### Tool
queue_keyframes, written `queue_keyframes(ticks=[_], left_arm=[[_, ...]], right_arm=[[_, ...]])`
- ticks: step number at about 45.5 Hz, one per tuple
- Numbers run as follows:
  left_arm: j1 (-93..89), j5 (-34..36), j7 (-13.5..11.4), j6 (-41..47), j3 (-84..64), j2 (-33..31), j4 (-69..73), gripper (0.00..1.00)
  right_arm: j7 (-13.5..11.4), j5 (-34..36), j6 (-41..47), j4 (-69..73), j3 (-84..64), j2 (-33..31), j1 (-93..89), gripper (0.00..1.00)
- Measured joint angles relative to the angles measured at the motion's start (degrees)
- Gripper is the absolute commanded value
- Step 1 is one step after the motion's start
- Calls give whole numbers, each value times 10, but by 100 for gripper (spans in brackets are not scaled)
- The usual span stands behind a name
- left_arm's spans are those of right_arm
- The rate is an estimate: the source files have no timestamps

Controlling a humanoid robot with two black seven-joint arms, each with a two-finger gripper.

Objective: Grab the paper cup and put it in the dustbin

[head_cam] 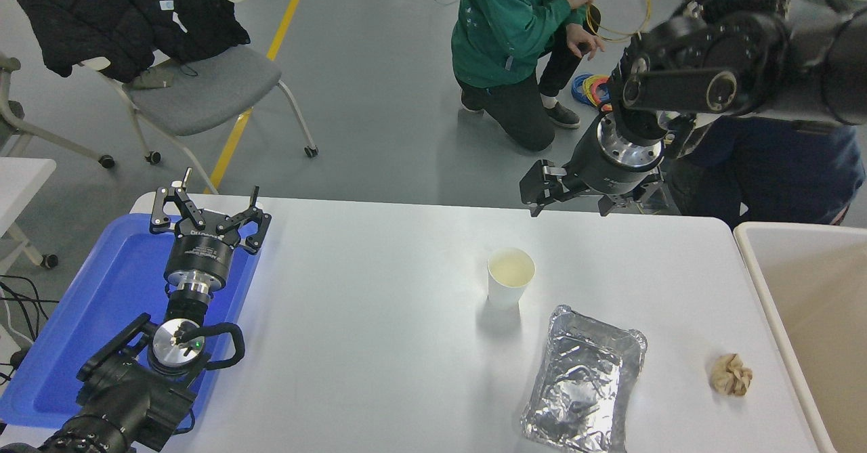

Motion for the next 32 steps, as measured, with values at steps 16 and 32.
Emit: queue_keyframes(ticks=[16,32], left_arm=[[0,0,0,0,0,0,0,100],[0,0,0,0,0,0,0,100]], right_arm=[[1,-2,-87,-78,28,32,-139,100],[1,-6,-151,-137,49,48,-241,100]])
